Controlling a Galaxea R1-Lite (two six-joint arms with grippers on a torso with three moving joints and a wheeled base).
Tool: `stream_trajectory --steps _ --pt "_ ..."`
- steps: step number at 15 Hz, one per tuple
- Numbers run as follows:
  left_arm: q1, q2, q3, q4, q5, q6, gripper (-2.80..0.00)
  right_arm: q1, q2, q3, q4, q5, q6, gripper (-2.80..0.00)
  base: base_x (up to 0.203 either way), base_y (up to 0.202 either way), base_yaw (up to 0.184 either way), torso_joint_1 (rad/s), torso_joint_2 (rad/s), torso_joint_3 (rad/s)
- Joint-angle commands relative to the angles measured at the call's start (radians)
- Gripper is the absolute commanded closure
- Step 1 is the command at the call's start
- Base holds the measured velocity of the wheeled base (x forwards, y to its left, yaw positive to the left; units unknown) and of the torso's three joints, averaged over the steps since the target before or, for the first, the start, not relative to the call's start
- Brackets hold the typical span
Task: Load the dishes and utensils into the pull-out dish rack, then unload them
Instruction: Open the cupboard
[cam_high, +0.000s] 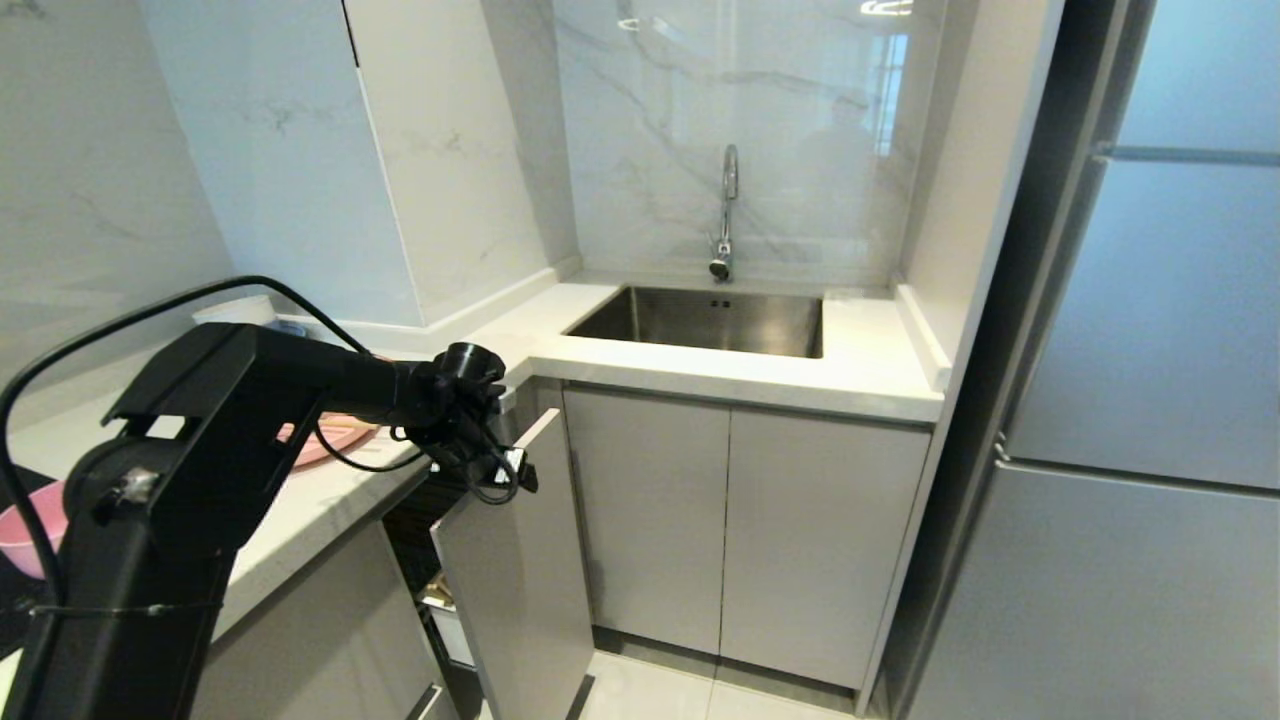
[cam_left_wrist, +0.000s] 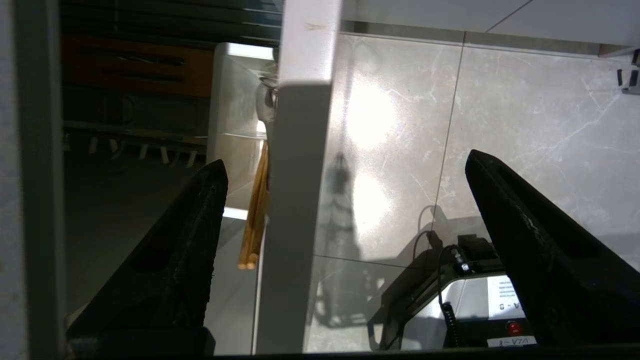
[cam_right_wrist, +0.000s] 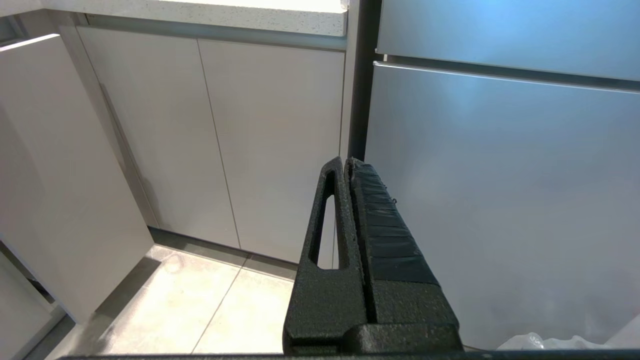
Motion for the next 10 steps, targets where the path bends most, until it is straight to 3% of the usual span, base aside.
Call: stream_trajectory --steps 1,10 --pt "-0.007 0.0 0.005 0.003 0.0 -0.002 -2.8 0.0 0.0 0.0 0.0 0.0 -0.001 0.0 0.0 0.0 0.0 0.0 0.0 0.0" --pt "-0.061 0.008 0.003 0.001 0.001 -0.029 -2.8 0.0 0.0 0.0 0.0 0.0 0.0 0.0 0.0 0.0 0.0 0.0 0.0 0.0"
